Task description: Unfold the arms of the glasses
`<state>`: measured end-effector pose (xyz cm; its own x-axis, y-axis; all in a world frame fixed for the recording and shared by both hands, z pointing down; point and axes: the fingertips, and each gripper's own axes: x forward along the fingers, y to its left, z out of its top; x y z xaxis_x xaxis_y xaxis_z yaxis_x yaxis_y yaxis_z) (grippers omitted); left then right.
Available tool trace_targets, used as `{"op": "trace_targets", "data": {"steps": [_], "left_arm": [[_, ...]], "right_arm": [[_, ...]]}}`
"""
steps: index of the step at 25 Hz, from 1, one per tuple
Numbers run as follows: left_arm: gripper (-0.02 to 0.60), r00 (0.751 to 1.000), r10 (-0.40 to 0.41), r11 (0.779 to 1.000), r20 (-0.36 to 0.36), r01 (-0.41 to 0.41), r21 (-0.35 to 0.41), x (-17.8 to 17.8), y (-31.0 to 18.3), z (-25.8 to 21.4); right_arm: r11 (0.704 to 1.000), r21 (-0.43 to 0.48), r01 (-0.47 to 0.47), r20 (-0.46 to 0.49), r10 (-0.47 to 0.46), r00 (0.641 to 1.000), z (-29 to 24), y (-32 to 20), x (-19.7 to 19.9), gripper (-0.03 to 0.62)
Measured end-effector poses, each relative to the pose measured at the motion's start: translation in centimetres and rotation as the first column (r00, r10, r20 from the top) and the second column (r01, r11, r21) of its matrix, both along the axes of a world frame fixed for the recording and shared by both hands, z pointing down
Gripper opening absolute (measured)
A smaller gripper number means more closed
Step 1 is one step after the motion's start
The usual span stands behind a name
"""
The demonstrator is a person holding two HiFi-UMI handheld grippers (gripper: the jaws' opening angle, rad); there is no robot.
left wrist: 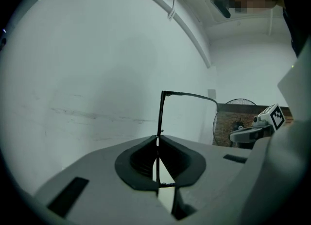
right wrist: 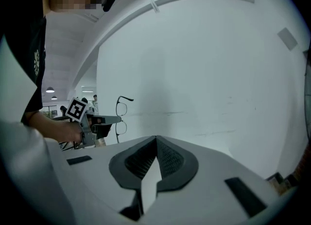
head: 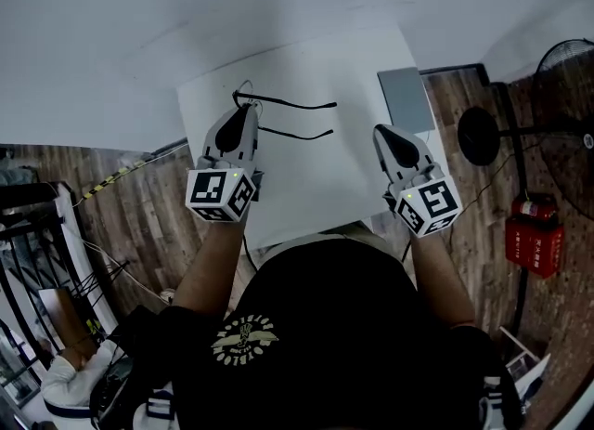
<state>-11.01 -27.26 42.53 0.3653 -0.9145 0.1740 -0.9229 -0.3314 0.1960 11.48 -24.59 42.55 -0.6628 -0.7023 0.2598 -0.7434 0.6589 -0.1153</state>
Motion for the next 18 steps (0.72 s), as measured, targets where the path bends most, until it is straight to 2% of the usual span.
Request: {"op": "trace_targets", "data": {"steps": [5, 11, 13, 16, 18], "left_arm": [[0.018, 0.996, -0.074, 0.997, 0.05, 0.073, 0.028, -1.2, 0.6, -0.9], [0.018, 0.98, -0.161, 0.986, 0.119, 0.153, 0.073, -2.3, 1.5, -2.7], [0.018, 0.972, -0.188, 0.98, 0.137, 0.178, 0.085, -3.7, 1.5, -3.1], [0.018, 0.962, -0.229, 0.972, 0.145, 0.217, 0.094, -7.8, 0.9, -3.4], [0.018, 0.957, -0.249, 0.967, 0.149, 0.236, 0.101, -8.6, 1.2, -3.9]], "right_arm": [[0.998, 0.065, 0.008, -0.017, -0.007, 1.0, -1.9, -1.9, 1.7, 0.0], [0.992, 0.127, 0.017, -0.023, -0.014, 1.0, -4.6, -4.2, 3.3, 0.0], [0.989, 0.144, 0.026, -0.025, -0.022, 0.999, -5.3, -5.4, 2.4, 0.0], [0.987, 0.153, 0.051, -0.036, -0.046, 0.998, -5.9, -7.6, -1.6, -0.002], [0.985, 0.157, 0.069, -0.037, -0.064, 0.997, -6.1, -8.1, -2.8, -0.002]]}}
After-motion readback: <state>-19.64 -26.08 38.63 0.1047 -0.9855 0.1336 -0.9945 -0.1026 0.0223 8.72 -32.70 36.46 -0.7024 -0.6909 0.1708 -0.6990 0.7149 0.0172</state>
